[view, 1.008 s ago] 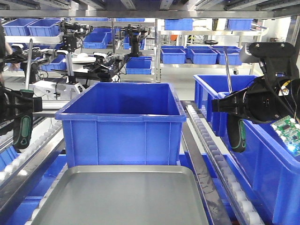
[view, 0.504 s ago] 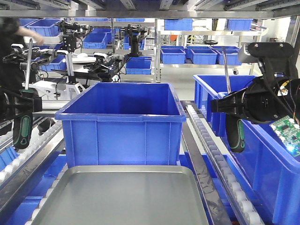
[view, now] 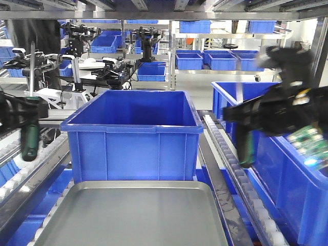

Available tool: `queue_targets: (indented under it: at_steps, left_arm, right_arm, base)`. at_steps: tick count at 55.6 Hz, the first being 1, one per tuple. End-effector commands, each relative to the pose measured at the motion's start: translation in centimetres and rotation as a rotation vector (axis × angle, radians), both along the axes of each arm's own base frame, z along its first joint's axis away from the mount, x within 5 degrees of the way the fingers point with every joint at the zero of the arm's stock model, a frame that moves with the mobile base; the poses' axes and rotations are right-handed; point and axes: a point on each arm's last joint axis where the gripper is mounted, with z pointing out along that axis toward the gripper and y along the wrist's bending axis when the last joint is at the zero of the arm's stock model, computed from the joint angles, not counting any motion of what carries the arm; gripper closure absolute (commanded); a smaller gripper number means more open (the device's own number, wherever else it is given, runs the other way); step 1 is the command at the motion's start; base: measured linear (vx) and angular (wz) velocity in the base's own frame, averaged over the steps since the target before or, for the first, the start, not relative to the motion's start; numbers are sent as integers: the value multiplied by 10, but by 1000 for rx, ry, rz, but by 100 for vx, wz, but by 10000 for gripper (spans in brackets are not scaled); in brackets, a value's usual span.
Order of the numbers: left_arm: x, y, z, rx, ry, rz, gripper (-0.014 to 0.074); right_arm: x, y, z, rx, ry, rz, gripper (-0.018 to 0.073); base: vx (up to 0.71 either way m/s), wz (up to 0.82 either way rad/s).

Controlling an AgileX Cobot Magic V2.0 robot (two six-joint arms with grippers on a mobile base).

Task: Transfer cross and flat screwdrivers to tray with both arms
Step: 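Lower both held screwdrivers toward the grey metal tray, then open both grippers to release the screwdrivers onto the tray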

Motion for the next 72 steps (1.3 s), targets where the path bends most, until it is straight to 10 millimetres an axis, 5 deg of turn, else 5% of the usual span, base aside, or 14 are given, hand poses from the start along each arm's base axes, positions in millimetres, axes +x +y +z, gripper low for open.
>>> queue_targets:
  at_steps: [1,12,27,42,50,66,72]
  left_arm:
    - [1,-13,14,-79,-68,-19,596]
    - [21,-48,-30,-50,136,-134,596]
    - [44,-60,-80,-61,351,-152,594]
    - [43,-63,-95,-59,468,-187,538]
    - [44,-63,-97,-57,465,-184,399]
    - [46,-63,-97,-53,456,-181,-36]
    - [45,-61,-95,-27,437,-178,-94]
  right_arm:
    - [-1,22,17,51,-122,56,567]
    - [14,67,-28,145,89,78,567]
    - [35,83,-82,153,317,57,562]
    - [42,91,-105,199,429,44,473]
    - [42,90,-106,174,421,49,342]
    - [43,89,-107,159,412,50,-27]
    - [41,88,-102,161,404,51,-75]
  base:
    - [0,0]
    - [0,0]
    - [0,0]
    - [0,0]
    - [0,0]
    - [0,0]
    - [0,0]
